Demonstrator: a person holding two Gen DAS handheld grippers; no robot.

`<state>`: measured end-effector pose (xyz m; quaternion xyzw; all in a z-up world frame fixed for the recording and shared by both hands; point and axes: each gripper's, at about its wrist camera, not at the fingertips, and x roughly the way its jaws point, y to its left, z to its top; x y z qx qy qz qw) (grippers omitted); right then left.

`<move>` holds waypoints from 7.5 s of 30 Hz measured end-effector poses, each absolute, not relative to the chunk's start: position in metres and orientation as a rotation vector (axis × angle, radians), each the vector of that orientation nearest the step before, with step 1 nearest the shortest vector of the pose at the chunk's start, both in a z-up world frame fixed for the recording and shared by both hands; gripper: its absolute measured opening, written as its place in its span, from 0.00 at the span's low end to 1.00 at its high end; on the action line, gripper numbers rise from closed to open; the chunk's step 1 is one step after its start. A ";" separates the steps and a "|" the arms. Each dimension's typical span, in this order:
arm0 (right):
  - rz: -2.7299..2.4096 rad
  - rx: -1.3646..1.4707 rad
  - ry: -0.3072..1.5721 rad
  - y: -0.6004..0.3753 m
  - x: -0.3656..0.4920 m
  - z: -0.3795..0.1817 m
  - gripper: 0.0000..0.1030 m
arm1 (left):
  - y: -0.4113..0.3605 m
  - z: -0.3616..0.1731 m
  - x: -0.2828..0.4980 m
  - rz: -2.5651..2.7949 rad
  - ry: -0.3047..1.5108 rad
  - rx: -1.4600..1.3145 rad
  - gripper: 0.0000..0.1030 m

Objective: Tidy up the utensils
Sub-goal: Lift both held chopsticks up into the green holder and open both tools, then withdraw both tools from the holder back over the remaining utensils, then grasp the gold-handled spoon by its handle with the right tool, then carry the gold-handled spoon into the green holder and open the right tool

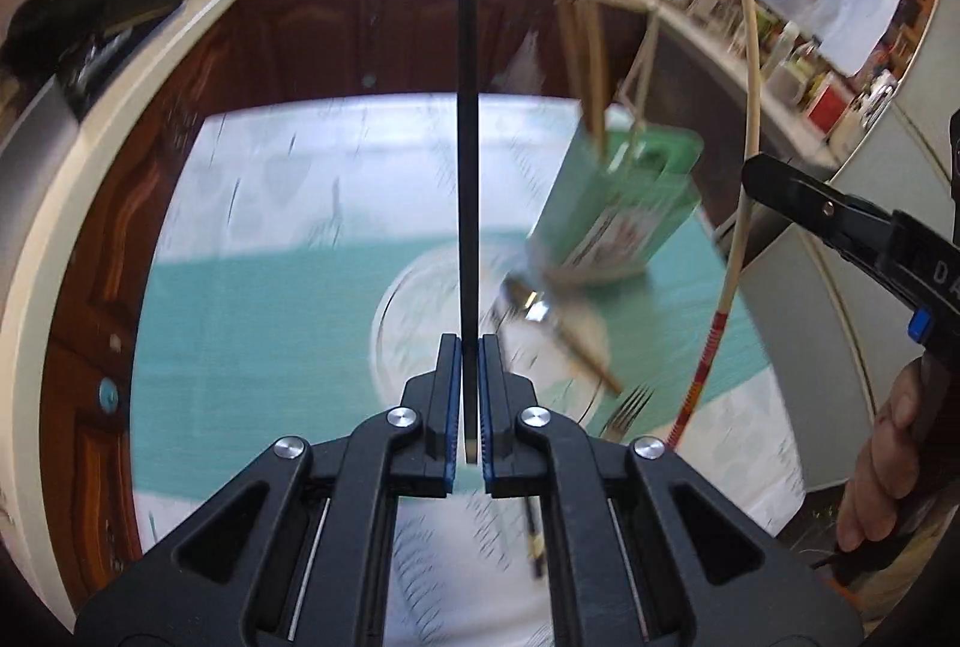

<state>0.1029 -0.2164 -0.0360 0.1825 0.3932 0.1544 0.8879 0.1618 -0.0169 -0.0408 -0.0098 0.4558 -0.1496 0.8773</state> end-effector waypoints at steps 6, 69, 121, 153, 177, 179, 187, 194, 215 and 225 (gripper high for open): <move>0.162 0.373 0.532 -0.263 0.120 0.022 0.05 | -0.067 0.036 0.206 -0.350 0.775 -0.053 0.03; 0.222 0.202 0.977 -0.215 0.104 -0.127 0.13 | -0.056 -0.183 0.199 -0.352 1.346 0.083 0.06; 0.256 0.339 1.092 -0.244 0.083 -0.171 0.18 | -0.096 -0.258 0.213 -0.224 1.613 0.213 0.03; 0.311 -0.054 1.438 -0.179 0.210 -0.197 0.27 | -0.023 -0.135 0.185 -0.323 1.227 0.003 0.03; 0.315 -0.311 1.441 -0.149 0.209 -0.203 0.06 | -0.050 -0.062 0.176 -0.365 0.970 0.054 0.03; 0.322 -0.297 1.408 -0.152 0.202 -0.197 0.06 | -0.055 -0.052 0.175 -0.372 0.938 0.063 0.03; 0.370 -0.065 1.118 -0.203 0.165 -0.128 0.06 | -0.086 -0.005 0.179 -0.414 0.770 0.053 0.03; 0.309 0.150 0.848 -0.270 0.156 -0.068 0.07 | -0.119 0.039 0.201 -0.402 0.573 -0.016 0.03; 0.308 0.687 0.570 -0.362 0.204 -0.090 0.07 | -0.197 -0.044 0.293 -0.367 0.395 -0.016 0.03; 0.383 0.560 0.476 -0.338 0.222 -0.121 0.07 | -0.182 -0.080 0.295 -0.386 0.426 -0.015 0.04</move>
